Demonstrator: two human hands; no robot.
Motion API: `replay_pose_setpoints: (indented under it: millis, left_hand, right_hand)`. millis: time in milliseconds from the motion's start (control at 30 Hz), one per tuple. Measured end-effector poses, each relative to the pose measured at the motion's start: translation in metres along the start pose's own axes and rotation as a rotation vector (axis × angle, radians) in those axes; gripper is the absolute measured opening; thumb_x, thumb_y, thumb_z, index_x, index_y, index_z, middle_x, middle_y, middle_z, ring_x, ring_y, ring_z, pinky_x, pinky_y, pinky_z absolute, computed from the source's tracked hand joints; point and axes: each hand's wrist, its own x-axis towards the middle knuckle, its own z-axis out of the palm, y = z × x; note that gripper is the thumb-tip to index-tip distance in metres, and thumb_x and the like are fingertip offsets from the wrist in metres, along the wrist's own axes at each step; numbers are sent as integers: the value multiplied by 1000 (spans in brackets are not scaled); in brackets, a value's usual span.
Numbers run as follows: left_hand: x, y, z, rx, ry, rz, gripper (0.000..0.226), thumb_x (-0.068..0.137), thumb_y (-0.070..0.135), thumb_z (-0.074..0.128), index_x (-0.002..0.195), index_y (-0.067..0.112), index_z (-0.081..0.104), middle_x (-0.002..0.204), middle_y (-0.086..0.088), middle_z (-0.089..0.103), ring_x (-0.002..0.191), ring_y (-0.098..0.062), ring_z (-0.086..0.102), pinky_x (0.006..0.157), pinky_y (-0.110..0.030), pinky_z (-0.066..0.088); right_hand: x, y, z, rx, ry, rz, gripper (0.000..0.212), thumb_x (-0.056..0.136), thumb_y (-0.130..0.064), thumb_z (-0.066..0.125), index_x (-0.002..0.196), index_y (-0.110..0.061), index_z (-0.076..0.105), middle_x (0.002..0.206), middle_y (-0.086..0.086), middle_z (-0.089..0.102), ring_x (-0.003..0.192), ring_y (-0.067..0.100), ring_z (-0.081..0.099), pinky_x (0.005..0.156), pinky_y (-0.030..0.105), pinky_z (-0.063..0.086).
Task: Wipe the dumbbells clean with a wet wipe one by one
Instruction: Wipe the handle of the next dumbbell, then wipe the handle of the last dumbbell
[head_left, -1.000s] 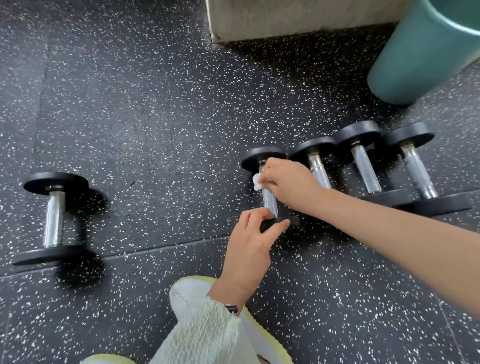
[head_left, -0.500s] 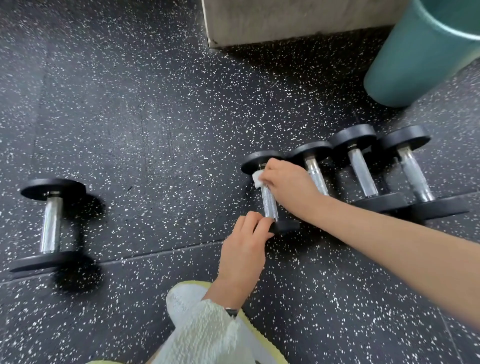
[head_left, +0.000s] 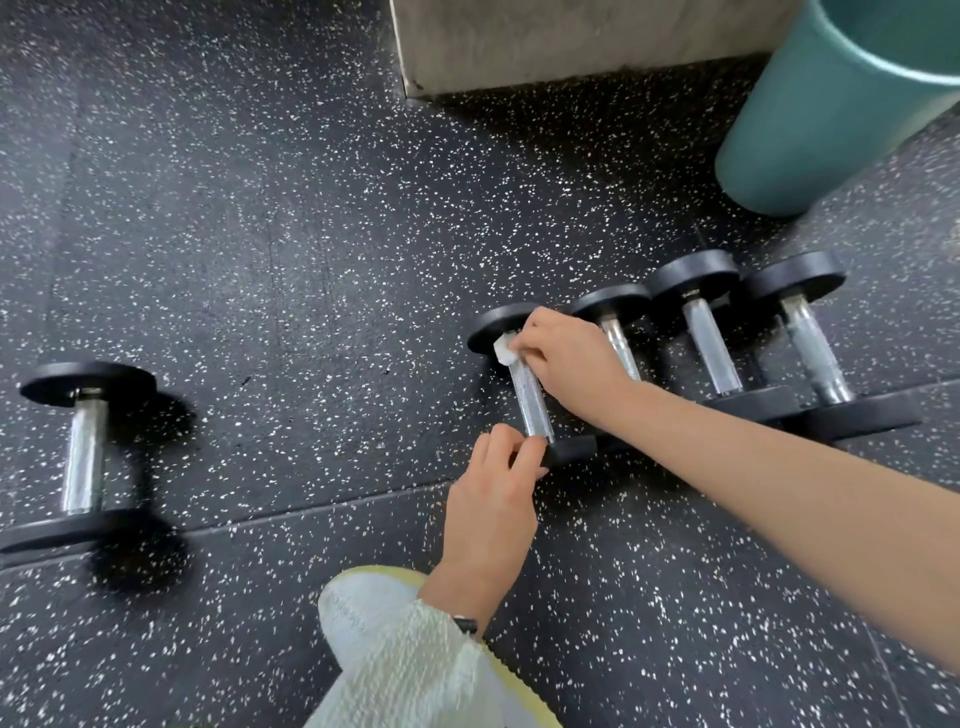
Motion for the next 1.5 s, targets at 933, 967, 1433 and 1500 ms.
replay_pose_setpoints:
  millis: [933,967,1433,1500]
  left_hand:
    - [62,-56,-158,307,-894,269,36,109,35,48,145,26,49,131,-1,55,115,-28,61,94,-46,53]
    - [62,-66,-178,368,-907,286,37,109,35,47,145,25,49,133,-2,55,115,-29,61,93,-47,54]
    - [-47,-269,-325,452,-843,-807,113,74,80,73,158,15,37,159,-11,45,141,-34,49,107,-41,45]
    - [-70,-285,-314,370,-792,-917,130,65,85,75,163,17,23,167,-11,29,150,-35,36,116,-49,40]
  right_hand:
    - [-6,-44,-49,-240,-685,-62,27,87,-5,61,95,-25,78,94,-12,73,91,12,69,79,31,57]
    - [6,-61,-57,-293,-692,-127,30,87,-3,57,96,-25,76,97,-12,73,93,13,68,82,32,58]
    - [110,-344,-13,-528,-491,-834,33,88,-5,54,111,-25,65,104,1,68,95,30,66,66,31,42]
    - [107,-355,19,-375,-475,-798,36,88,-8,57,117,-27,65,110,-1,68,99,28,66,68,30,40]
